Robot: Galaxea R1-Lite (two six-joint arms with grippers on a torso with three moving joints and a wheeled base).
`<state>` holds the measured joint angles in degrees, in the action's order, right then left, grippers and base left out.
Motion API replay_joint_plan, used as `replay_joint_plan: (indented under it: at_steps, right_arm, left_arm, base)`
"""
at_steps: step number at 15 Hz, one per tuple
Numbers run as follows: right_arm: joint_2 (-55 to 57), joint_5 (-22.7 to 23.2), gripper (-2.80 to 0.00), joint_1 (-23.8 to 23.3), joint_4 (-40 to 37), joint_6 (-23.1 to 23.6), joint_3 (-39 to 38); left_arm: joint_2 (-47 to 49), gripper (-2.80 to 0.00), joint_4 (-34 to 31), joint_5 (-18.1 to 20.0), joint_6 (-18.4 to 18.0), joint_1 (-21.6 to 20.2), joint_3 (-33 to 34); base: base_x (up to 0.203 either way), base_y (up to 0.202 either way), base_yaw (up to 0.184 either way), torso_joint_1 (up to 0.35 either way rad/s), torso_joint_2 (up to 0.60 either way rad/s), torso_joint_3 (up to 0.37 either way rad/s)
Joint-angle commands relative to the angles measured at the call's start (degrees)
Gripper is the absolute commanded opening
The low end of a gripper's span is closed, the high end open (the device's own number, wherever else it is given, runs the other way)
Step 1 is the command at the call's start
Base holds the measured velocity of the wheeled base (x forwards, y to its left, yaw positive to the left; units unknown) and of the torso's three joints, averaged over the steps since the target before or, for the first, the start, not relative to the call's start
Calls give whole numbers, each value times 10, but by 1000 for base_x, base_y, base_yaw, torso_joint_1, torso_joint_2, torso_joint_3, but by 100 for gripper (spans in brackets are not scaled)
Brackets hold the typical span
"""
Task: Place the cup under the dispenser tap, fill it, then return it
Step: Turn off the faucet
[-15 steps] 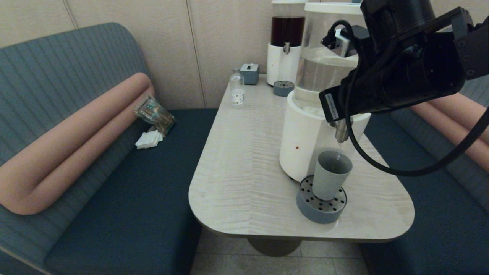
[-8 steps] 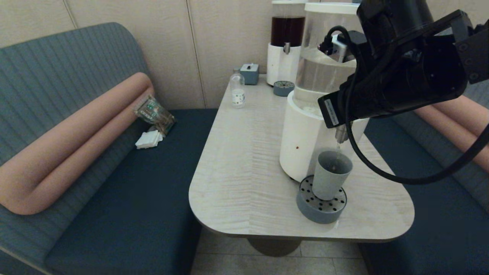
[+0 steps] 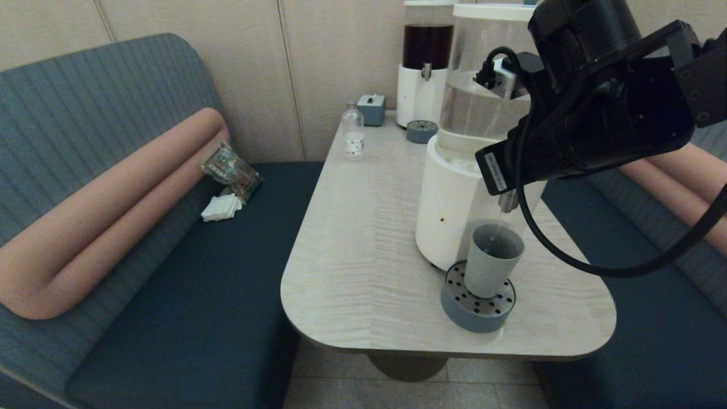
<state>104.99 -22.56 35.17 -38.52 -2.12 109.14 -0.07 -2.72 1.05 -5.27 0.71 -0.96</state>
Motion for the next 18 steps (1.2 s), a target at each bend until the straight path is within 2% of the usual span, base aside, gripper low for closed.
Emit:
replay_joint_plan:
  at_steps: [1,7,14,18]
  right_arm:
    - [1,-1,-280,-1,-1,-1,0]
    - [4,-2,-280,-6,0,-4,0]
    - [5,-57,-280,-13,1,0,-2]
    - [4,-67,-280,-13,1,2,-7]
  left_arm:
    - [0,-280,0,0,0,0,0]
    - [0,-280,0,0,0,0,0]
    - [0,-280,0,0,-1,0,0]
    - [0,-280,0,0,0,0,0]
  base:
    - [0,0,0,0,0,0]
    - [0,0,0,0,0,0]
    - [0,0,0,0,0,0]
    - [0,0,0,0,0,0]
